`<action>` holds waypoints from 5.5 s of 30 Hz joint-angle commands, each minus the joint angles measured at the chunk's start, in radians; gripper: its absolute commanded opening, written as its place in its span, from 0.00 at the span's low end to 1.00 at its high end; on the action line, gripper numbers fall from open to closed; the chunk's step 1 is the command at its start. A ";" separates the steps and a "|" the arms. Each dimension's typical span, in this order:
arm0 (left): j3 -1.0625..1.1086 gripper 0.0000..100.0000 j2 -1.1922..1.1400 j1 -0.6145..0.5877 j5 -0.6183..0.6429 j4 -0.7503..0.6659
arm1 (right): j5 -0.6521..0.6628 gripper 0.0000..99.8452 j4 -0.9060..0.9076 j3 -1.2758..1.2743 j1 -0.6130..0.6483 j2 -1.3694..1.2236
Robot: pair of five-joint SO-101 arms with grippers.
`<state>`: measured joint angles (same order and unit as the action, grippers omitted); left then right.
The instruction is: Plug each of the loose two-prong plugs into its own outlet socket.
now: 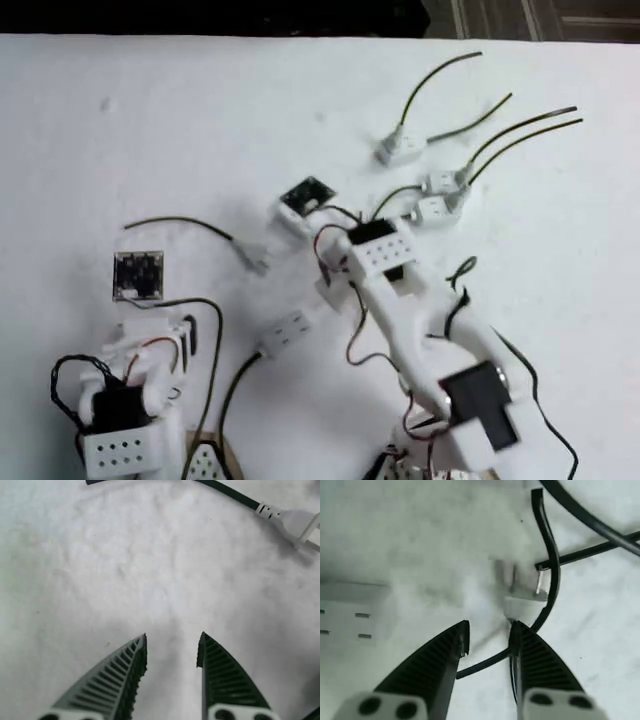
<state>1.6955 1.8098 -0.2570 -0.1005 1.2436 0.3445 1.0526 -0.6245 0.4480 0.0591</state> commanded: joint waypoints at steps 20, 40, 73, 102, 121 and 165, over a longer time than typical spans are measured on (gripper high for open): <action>-0.003 0.18 0.004 -0.005 0.011 0.005 | 0.000 0.11 -0.102 0.167 -0.093 -0.148; -0.003 0.18 0.004 -0.005 0.011 0.005 | -0.006 0.18 -0.004 0.269 -0.074 -0.312; -0.003 0.18 0.004 -0.005 0.011 0.005 | -0.595 0.02 0.124 0.264 0.039 0.555; -0.003 0.18 0.004 -0.005 0.011 0.005 | -0.448 0.14 0.094 -0.092 -0.239 0.671; -0.003 0.18 0.004 -0.005 0.011 0.005 | -0.100 0.14 0.263 -0.103 -0.101 0.776; -0.003 0.18 0.004 -0.005 0.011 0.005 | -0.176 0.14 -0.151 -0.232 0.081 0.229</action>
<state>1.6955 1.8098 -0.2570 -0.1005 1.2436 0.1711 0.9268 -0.8608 0.5324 0.2509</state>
